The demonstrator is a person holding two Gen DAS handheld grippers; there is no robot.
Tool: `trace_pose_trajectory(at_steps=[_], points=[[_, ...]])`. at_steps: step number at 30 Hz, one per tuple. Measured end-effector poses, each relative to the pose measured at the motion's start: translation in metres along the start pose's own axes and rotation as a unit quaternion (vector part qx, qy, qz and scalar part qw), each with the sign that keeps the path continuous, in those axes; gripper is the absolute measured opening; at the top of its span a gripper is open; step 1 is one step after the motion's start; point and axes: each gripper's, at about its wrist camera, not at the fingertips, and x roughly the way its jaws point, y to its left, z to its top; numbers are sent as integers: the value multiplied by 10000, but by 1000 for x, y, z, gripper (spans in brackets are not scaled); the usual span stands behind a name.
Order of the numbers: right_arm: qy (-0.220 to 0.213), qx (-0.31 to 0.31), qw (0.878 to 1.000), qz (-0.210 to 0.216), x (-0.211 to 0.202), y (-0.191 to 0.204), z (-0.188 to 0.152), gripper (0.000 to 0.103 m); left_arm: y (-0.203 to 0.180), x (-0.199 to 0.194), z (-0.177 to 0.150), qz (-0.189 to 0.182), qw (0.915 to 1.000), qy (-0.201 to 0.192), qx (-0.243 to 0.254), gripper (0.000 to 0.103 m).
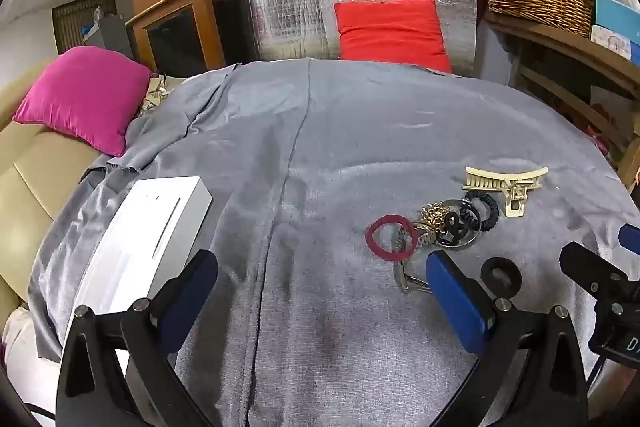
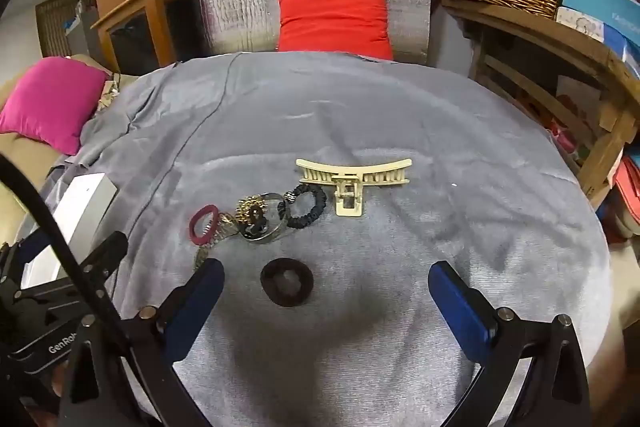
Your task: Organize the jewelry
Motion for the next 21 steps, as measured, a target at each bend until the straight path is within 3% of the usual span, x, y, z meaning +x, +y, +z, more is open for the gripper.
trace_pose_trajectory(at_steps=[21], points=[[-4,84,9997,-217,-2,-9,1,103,-5,4,0,35,10000,-19,29,103]])
